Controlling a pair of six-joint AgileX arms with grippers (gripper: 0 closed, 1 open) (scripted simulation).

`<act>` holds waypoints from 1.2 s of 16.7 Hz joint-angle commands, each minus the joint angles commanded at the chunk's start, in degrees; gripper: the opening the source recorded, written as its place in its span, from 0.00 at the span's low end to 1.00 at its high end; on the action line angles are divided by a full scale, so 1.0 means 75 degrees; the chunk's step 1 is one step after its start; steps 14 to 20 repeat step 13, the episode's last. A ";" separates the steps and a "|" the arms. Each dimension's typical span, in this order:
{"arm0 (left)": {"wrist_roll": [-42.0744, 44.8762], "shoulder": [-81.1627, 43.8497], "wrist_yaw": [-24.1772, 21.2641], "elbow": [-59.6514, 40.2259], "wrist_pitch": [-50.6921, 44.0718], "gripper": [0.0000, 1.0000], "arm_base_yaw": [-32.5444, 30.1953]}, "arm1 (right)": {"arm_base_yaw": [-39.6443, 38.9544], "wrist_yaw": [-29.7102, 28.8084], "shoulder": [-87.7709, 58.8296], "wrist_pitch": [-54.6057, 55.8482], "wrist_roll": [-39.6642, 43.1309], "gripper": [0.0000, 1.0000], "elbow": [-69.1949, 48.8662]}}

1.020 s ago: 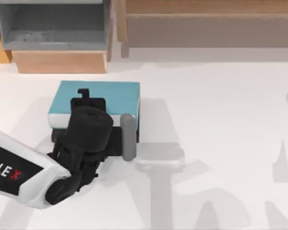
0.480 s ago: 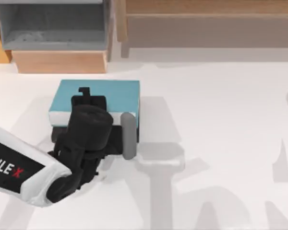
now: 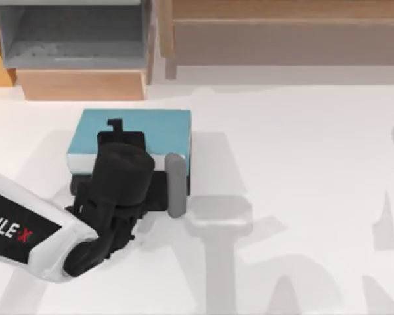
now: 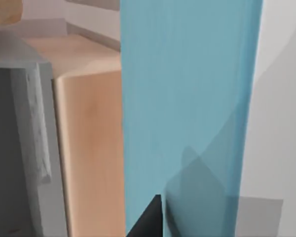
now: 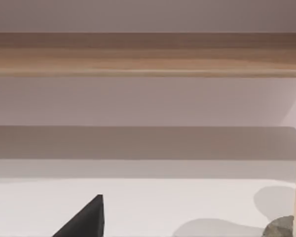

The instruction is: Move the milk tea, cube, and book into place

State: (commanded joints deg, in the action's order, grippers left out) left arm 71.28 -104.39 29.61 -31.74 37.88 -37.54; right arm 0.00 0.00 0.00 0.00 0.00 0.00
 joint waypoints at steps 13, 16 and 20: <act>0.0000 0.0000 0.0000 0.0000 0.0000 1.00 0.0000 | 0.0000 0.0000 0.0000 0.0000 0.0000 1.00 0.0000; 0.0000 0.0000 0.0000 0.0000 0.0000 1.00 0.0000 | 0.0000 0.0000 0.0000 0.0000 0.0000 1.00 0.0000; 0.0000 0.0000 0.0000 0.0000 0.0000 1.00 0.0000 | 0.0000 0.0000 0.0000 0.0000 0.0000 1.00 0.0000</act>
